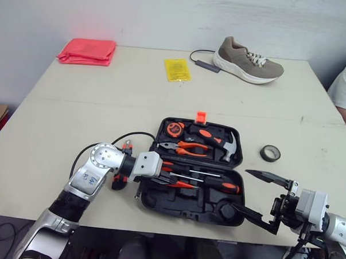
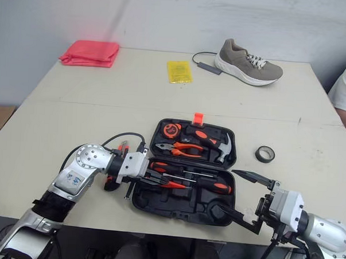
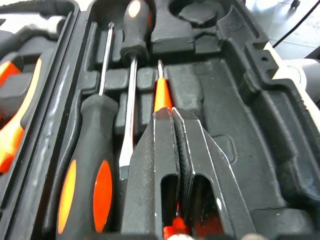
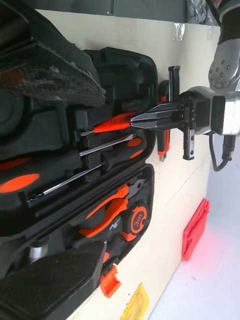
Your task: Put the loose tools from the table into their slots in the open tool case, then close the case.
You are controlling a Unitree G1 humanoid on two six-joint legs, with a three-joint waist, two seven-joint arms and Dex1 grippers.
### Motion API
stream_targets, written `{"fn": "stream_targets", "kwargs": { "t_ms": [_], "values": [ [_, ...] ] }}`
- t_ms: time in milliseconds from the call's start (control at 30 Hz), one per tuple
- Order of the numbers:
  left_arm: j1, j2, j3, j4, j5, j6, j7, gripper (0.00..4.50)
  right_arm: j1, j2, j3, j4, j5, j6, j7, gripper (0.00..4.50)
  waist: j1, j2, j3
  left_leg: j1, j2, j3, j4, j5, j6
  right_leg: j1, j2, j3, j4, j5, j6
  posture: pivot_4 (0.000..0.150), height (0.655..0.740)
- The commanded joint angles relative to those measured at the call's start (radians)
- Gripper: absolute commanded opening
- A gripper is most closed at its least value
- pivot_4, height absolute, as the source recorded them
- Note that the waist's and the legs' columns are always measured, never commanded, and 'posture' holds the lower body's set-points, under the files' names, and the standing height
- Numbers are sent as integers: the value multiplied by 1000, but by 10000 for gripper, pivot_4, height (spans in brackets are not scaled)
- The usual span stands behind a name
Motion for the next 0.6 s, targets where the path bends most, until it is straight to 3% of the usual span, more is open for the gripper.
{"fn": "stream_targets", "kwargs": {
  "t_ms": [33,600],
  "values": [
    [-6,-19,-25,6,25,-9,14,361,4,2,-19,-29,8,-11,-9,45000,1,0,0,0,0,0,0,0,0,0,0,0,0,0,0,1500,7400],
    [5,-4,-99,2,115,58,42,361,8,-2,-28,-26,10,-15,-15,45000,1,0,-1,1,0,0,0,0,0,1,-1,0,0,0,0,1500,7400]
  ]
}}
